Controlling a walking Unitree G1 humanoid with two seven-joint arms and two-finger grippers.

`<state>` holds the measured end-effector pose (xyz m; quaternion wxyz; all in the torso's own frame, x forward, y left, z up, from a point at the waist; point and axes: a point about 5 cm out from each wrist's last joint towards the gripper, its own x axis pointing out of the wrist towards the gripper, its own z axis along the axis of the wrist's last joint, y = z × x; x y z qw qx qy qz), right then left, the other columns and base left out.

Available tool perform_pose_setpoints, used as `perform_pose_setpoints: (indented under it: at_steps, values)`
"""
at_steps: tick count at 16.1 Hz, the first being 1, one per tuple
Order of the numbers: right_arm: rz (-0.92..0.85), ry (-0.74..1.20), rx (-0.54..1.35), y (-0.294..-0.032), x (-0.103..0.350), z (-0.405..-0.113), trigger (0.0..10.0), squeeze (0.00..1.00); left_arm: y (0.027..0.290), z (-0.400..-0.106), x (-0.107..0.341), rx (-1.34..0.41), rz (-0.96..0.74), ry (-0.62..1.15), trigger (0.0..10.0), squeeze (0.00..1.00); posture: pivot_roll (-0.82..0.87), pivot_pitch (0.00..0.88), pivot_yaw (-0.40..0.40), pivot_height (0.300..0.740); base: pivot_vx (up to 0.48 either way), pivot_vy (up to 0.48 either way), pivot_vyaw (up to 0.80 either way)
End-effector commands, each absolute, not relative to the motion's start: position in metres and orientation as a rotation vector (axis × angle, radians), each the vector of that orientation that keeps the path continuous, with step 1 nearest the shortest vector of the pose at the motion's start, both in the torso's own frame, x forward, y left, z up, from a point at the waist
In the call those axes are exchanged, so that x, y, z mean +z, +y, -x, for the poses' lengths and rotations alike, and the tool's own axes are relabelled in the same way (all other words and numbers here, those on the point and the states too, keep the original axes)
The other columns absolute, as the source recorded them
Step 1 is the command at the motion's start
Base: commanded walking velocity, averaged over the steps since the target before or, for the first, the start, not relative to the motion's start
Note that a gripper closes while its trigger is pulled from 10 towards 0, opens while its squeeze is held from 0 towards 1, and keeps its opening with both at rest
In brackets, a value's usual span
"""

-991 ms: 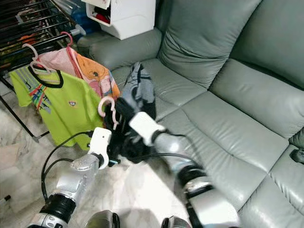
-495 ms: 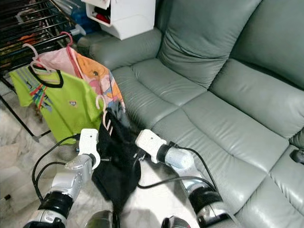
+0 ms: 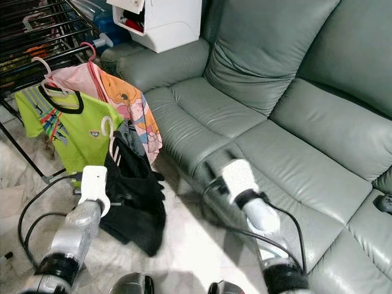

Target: Hang hanger

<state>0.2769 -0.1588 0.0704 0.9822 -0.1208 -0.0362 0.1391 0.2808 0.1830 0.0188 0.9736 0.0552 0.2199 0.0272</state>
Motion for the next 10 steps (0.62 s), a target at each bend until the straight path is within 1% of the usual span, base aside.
perform_pose_setpoints:
  at_steps: [1, 2, 3, 4, 5, 6, 7, 8, 10]
  values:
    - [0.228, -0.043, 0.184, -0.171, 0.065, -0.273, 10.0, 1.00, 0.193, -0.286, 0.035, 0.076, -0.153, 0.340, 1.3, 0.00, -0.06, 0.000, 0.054, 0.740, 0.000, 0.000, 0.00]
    - [0.127, 0.024, 0.047, -0.185, 0.053, -0.266, 10.0, 1.00, 0.199, -0.279, 0.029, 0.074, -0.171, 0.346, 2.7, 0.00, -0.07, 0.000, 0.062, 0.740, 0.000, 0.000, 0.00]
    - [0.099, 0.052, 0.002, -0.190, 0.048, -0.265, 10.0, 1.00, 0.199, -0.275, 0.026, 0.072, -0.180, 0.354, 5.8, 0.00, -0.08, 0.000, 0.066, 0.740, 0.000, 0.000, 0.00]
    - [0.116, 0.064, -0.009, -0.193, 0.045, -0.263, 10.0, 1.00, 0.201, -0.272, 0.023, 0.073, -0.195, 0.360, 8.0, 0.00, -0.08, 0.000, 0.065, 0.740, 0.000, 0.000, 0.00]
    - [0.125, 0.066, -0.007, -0.192, 0.045, -0.264, 10.0, 1.00, 0.200, -0.270, 0.022, 0.077, -0.192, 0.364, 8.5, 0.00, -0.08, 0.000, 0.062, 0.740, 0.000, 0.000, 0.00]
    - [0.125, 0.065, -0.008, -0.191, 0.047, -0.266, 10.0, 0.89, 0.201, -0.268, 0.021, 0.088, -0.203, 0.366, 10.0, 0.00, -0.07, 0.000, 0.056, 0.740, 0.000, 0.000, 0.00]
    - [0.135, 0.061, -0.015, -0.189, 0.049, -0.270, 10.0, 0.78, 0.201, -0.267, 0.019, 0.106, -0.195, 0.373, 10.0, 0.00, -0.07, 0.000, 0.053, 0.740, 0.000, 0.000, 0.00]
    - [0.132, 0.061, -0.020, -0.189, 0.049, -0.271, 10.0, 0.78, 0.201, -0.266, 0.018, 0.110, -0.191, 0.376, 10.0, 0.00, -0.06, 0.000, 0.053, 0.740, 0.000, 0.000, 0.00]
    - [0.102, 0.076, -0.062, -0.191, 0.047, -0.271, 10.0, 0.78, 0.206, -0.263, 0.017, 0.126, -0.165, 0.375, 10.0, 0.00, -0.05, 0.000, 0.049, 0.740, 0.000, 0.000, 0.80]
